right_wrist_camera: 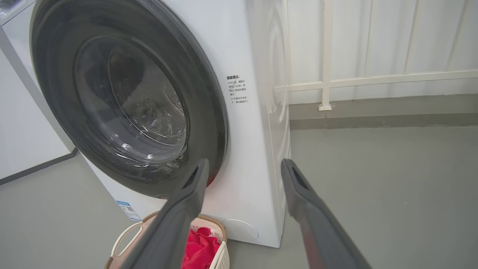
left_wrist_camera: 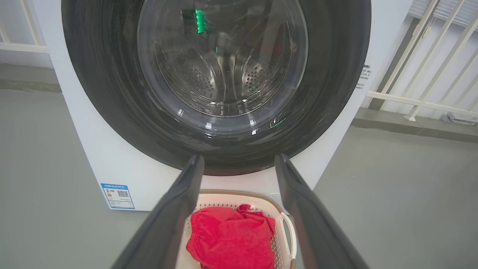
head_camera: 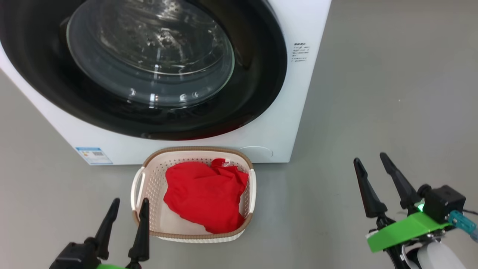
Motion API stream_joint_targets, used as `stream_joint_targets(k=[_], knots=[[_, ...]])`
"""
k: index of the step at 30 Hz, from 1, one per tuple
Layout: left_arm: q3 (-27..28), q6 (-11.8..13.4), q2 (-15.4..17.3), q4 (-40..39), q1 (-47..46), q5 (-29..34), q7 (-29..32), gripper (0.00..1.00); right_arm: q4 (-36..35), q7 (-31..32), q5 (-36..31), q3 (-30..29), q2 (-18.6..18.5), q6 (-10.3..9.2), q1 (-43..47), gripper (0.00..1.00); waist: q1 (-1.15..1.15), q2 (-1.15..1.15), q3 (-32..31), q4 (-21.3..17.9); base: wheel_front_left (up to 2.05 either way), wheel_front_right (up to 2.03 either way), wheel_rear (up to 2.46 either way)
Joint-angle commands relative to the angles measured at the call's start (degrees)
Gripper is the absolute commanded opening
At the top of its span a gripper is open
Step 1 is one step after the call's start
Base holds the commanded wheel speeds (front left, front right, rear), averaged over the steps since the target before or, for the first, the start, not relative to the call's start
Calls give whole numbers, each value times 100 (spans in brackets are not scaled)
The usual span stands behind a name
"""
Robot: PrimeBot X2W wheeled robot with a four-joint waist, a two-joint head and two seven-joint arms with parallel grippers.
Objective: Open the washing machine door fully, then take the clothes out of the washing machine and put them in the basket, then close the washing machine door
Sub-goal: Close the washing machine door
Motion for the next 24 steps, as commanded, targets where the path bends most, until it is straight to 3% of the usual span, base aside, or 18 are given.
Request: stream_joint_targets(k=[1,24], knots=[[201,-31,92,-149,-35,23,-70,100,-157,5,-4,74,-11,-6,18,100,0,0,-42,-41,0,0,0],[307,-31,104,-256,314,26,-70,100,-228,5,-115,-515,216,-6,878,100,0,0,-218,-308,0,0,0]])
